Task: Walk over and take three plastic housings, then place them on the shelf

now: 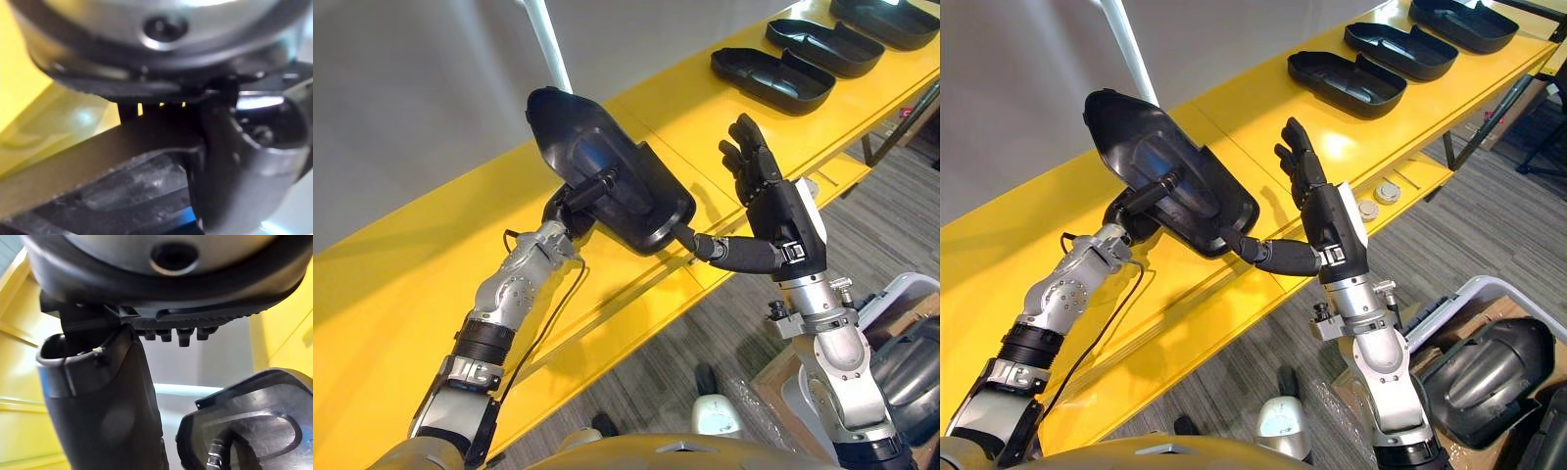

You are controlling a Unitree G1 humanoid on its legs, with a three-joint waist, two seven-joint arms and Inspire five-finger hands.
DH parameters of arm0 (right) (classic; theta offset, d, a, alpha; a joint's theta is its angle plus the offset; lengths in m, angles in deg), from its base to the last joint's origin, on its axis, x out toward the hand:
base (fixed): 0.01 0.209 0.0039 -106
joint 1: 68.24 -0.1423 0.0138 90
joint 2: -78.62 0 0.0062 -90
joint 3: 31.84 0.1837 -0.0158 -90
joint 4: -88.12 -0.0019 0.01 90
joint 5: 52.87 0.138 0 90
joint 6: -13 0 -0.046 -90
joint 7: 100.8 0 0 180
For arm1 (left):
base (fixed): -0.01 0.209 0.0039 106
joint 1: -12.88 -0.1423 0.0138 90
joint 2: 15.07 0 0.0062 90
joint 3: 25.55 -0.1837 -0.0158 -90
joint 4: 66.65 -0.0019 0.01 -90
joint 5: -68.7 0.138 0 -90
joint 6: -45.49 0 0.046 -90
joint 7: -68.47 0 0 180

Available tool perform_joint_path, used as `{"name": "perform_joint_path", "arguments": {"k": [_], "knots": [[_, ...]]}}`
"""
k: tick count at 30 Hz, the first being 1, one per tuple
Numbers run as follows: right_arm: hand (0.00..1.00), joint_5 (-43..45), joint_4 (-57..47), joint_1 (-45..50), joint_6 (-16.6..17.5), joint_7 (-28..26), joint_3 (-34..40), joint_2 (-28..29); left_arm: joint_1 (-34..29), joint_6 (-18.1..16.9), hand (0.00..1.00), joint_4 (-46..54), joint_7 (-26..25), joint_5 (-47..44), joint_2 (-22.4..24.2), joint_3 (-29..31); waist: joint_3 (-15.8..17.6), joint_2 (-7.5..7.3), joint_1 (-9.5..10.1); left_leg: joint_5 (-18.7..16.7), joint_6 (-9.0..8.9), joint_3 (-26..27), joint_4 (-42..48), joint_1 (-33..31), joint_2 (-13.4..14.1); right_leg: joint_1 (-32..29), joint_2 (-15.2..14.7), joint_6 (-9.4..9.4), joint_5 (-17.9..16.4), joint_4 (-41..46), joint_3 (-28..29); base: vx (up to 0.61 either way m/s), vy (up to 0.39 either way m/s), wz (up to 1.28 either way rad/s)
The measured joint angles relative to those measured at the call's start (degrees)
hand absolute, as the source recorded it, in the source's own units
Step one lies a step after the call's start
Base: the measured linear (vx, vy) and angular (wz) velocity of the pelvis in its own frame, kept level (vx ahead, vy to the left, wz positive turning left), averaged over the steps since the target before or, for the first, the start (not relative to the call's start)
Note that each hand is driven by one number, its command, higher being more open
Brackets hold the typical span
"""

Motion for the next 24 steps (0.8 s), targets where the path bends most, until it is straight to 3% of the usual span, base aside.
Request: {"name": "perform_joint_path", "arguments": {"k": [6, 7, 13, 24], "knots": [[1.00, 0.8, 0.0, -0.5, 0.0, 0.0, -0.2, -0.8, 4.7, -0.2, 0.00, -3.4, -2.3, 0.6, 0.0, -0.4, 0.1, -0.07, -0.29, 0.2, 0.03, 0.7, 0.2, -0.9, 0.1, -0.9, 0.1, -0.04, 0.7, -0.7, 0.5, -0.05, -0.029, -0.05], [1.00, 0.8, 0.0, -0.5, 0.0, 0.1, -0.2, -0.9, 5.2, -0.2, 1.00, -3.8, -2.3, 1.6, 0.0, -0.5, 0.2, -0.08, -0.31, 0.2, 0.03, 0.7, 0.2, -0.9, 0.1, -0.9, 0.1, -0.04, 0.7, -0.7, 0.6, -0.03, -0.022, -0.02], [1.00, 3.0, 0.0, -1.7, -0.5, 0.3, -1.6, -2.4, 10.5, -0.2, 1.00, -6.3, -6.8, 8.3, -1.1, 0.0, 2.4, -0.13, -0.28, 0.2, 0.04, 1.2, 0.4, -1.7, 0.1, -2.0, 0.1, 0.07, 0.8, -0.4, 1.2, -0.04, -0.020, -0.03], [1.00, 5.3, -0.2, -3.4, -0.9, 0.0, -2.2, -2.7, 15.7, 1.4, 1.00, -9.7, -9.1, 17.2, -6.9, 2.5, 6.8, 0.11, -1.57, 0.2, 0.05, 2.2, 0.6, -2.3, 0.0, -4.0, 0.2, 0.00, 0.7, 1.2, 2.4, -0.01, -0.009, -0.04]]}}
